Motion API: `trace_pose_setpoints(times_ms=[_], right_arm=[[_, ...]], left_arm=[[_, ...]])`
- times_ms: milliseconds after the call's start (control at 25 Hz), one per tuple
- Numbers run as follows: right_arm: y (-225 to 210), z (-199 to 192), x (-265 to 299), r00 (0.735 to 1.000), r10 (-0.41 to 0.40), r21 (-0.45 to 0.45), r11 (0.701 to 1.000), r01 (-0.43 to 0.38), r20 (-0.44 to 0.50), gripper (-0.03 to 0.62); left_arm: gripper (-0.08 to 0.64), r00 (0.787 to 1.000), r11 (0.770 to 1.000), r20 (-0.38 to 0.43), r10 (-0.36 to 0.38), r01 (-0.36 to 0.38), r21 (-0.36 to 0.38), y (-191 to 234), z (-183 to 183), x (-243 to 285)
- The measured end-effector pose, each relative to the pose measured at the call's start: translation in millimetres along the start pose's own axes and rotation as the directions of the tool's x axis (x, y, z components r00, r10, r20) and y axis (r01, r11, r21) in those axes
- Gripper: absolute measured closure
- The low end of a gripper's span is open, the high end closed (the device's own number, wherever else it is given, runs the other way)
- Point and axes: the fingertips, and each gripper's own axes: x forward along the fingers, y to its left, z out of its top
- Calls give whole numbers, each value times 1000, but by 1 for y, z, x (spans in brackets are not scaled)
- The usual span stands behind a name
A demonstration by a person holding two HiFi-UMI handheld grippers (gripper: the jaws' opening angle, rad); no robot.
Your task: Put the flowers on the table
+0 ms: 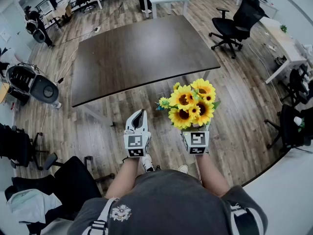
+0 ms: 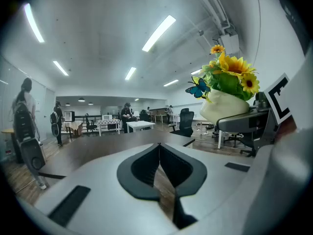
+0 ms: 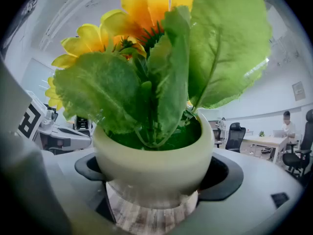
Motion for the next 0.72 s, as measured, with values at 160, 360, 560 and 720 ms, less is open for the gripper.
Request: trace_pose_setpoints(times_ms=[160,360,560,720], right_arm=[[-3,0,1,1000,2,-5,1000,-2,5,26],[2,-2,4,1000,11,-11,1000,-11,2,26],[8,2,6,1000,24,-3,1000,-23,13,26],[12,10,8,998,40,7,999,-40,56,26]], left_arm=[[552,1000,1000,7,-1,1,6,-1,3,2],[552,1000,1000,6,7,-7,2,1,0,-2],[552,1000,1000,1,17,-17,-5,6,-4,-4],[552,1000,1000,7,24,-24,-6,11,-3,-2]])
